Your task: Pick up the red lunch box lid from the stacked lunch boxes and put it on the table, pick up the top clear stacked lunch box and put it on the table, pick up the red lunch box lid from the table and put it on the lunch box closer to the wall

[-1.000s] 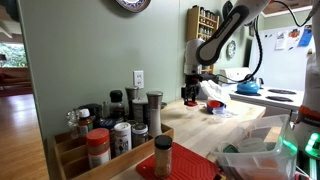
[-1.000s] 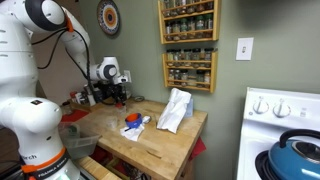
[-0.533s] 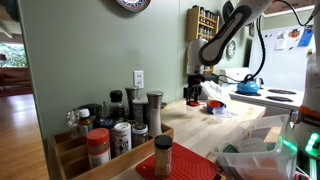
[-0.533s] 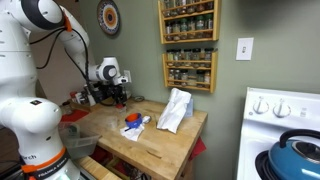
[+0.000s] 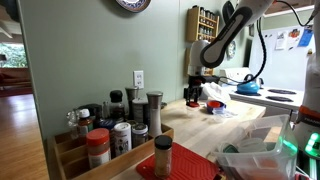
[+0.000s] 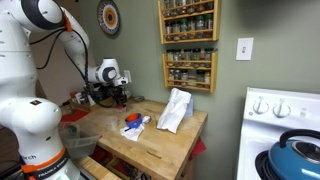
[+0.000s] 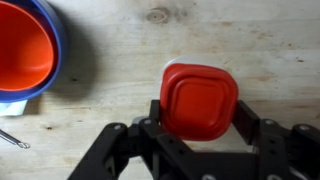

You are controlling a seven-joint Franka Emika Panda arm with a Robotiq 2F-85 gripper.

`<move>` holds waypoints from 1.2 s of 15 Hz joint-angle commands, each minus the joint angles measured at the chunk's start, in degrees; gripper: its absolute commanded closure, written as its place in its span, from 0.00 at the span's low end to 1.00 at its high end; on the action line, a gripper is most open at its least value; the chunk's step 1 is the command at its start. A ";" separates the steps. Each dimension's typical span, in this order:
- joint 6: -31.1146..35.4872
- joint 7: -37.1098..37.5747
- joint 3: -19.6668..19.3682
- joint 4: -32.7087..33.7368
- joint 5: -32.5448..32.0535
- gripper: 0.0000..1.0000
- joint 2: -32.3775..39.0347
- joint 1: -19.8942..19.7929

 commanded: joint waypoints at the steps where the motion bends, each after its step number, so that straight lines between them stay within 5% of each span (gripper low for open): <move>1: 1.25 -1.68 0.35 -1.73 1.25 0.53 -0.65 -0.62; 18: 2.13 -0.42 0.06 -0.91 0.18 0.53 1.52 -0.33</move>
